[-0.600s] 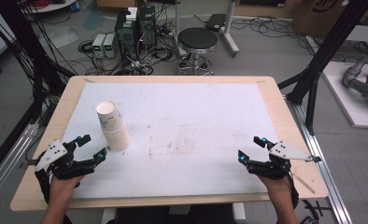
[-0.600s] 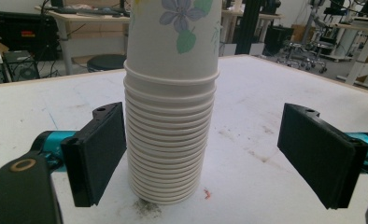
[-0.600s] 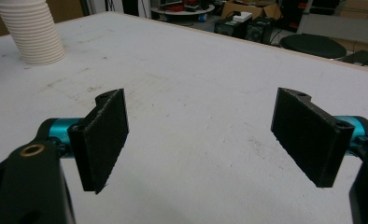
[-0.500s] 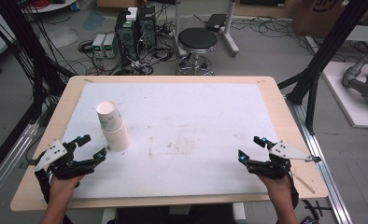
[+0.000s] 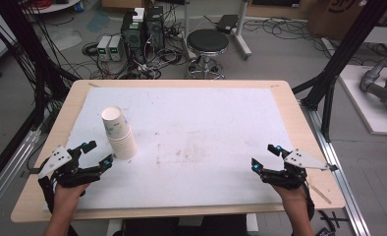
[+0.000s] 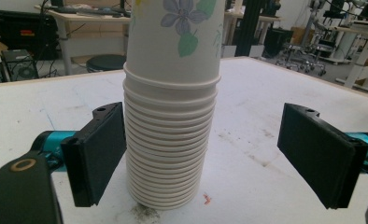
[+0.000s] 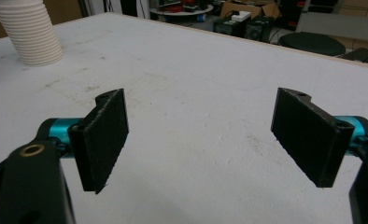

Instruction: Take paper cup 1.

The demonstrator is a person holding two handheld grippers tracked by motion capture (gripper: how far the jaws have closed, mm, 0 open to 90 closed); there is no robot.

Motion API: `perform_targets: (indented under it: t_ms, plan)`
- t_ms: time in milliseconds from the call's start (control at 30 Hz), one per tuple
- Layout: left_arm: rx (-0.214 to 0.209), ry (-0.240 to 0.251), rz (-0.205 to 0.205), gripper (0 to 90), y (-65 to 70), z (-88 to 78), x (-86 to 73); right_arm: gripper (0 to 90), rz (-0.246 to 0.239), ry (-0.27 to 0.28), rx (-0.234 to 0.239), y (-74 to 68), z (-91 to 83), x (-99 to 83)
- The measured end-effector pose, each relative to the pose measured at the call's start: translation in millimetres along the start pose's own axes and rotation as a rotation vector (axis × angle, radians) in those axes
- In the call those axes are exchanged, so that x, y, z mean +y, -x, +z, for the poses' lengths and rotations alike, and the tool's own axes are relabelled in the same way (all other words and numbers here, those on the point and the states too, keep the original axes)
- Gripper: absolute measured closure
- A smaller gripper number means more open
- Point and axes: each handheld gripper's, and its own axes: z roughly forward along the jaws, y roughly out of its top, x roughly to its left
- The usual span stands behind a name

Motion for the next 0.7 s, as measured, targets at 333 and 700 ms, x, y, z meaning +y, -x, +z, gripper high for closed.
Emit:
perform_targets:
  t_ms: [333,700]
  plan:
    - [0.004,0.001,0.018,15.8,3.1,-1.6,1.0,19.4,0.016,0.012,0.006,3.0,-1.9,-1.0]
    - [-0.002,0.012,-0.014,15.7,2.2,-6.6,4.0,19.4,0.004,0.013,0.019,-6.5,-0.5,2.9]
